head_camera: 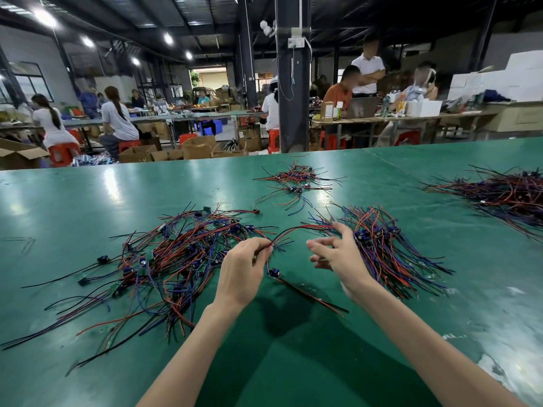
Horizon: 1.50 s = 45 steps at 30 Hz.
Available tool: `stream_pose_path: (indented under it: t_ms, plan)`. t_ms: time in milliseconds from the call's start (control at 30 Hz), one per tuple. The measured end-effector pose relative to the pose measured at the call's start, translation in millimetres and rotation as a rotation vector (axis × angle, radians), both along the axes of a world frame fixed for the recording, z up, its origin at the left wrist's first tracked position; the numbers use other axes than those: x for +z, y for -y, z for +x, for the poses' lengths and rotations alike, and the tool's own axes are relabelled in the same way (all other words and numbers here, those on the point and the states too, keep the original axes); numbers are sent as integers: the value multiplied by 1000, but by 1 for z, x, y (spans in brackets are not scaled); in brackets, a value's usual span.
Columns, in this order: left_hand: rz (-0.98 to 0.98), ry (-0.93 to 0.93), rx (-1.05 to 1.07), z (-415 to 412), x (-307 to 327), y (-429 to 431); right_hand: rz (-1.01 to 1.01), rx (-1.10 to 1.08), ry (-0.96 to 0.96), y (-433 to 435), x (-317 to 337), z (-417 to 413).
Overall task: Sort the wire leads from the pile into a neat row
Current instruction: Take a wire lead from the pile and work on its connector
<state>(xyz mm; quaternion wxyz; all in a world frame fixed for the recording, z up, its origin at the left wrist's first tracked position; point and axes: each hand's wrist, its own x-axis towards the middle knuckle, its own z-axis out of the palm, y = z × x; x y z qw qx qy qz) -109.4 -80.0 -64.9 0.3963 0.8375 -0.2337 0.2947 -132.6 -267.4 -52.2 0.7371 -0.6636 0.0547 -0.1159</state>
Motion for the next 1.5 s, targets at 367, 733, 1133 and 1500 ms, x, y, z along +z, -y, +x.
stream_pose_path:
  t_ms: [367, 733, 1133, 1500]
  plan:
    - [-187, -190, -205, -11, 0, 16, 71, 216, -29, -18, -7, -4]
    - [-38, -345, -238, -6, -10, 13, 177, 86, 19, -14, -3, -6]
    - [-155, -470, -316, -8, -7, 17, 140, 108, -38, -18, -6, -4]
    - [-305, -730, -416, -10, 1, 17, 157, 231, -109, -18, -12, -3]
